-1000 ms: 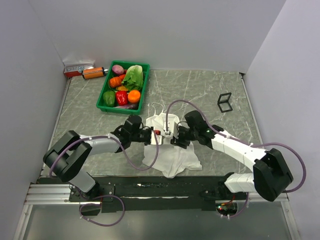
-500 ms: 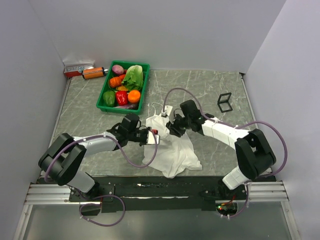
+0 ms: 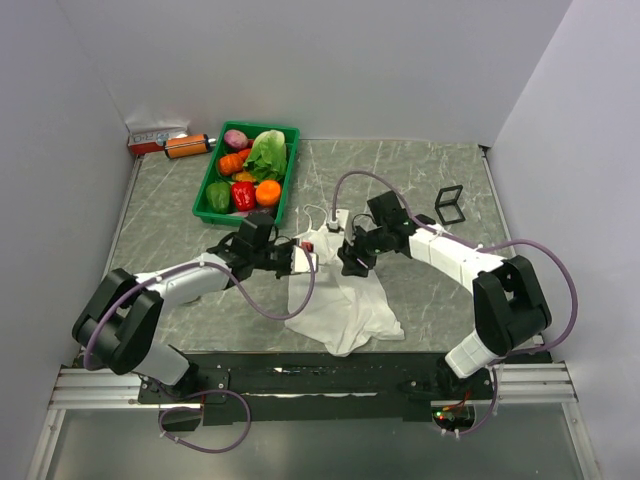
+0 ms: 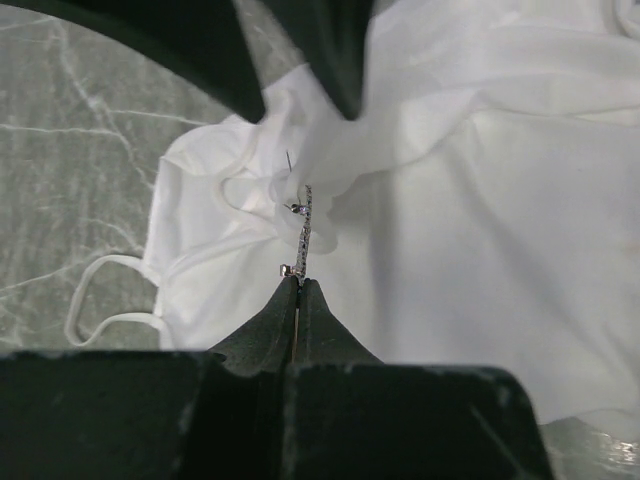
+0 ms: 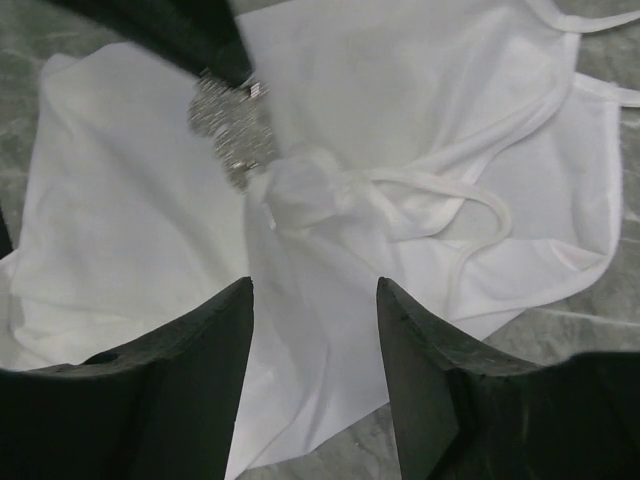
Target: Remove the brooch from the garment
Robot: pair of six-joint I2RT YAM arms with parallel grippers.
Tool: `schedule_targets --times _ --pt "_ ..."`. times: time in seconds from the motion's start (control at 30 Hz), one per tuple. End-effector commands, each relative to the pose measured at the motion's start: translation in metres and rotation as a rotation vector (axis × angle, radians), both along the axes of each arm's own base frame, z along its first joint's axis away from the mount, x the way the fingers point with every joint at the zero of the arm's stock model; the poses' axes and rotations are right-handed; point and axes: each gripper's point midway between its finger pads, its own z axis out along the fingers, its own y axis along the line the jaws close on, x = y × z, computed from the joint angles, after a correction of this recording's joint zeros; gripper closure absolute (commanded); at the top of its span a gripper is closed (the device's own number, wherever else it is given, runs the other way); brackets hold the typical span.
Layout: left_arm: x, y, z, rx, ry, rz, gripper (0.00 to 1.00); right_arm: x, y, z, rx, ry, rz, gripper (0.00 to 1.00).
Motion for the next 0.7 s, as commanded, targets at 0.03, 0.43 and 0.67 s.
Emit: schedule_targets --times 0.03,0.43,0.67 --pt "0.009 -0.007 0.024 -0.045 -0.001 0.003 0.99 0.005 0.015 0.015 0.020 -0.039 0.096 0.34" --pt "0.025 0.013 0.012 0.033 0.025 0.036 0.99 0.072 -0.015 0.014 -0.023 0.030 -0.205 0.85" --pt "0.030 0.029 -0.006 0.058 -0.090 0.048 0.99 0.106 -0.066 0.037 -0.085 -0.057 -0.391 0.73"
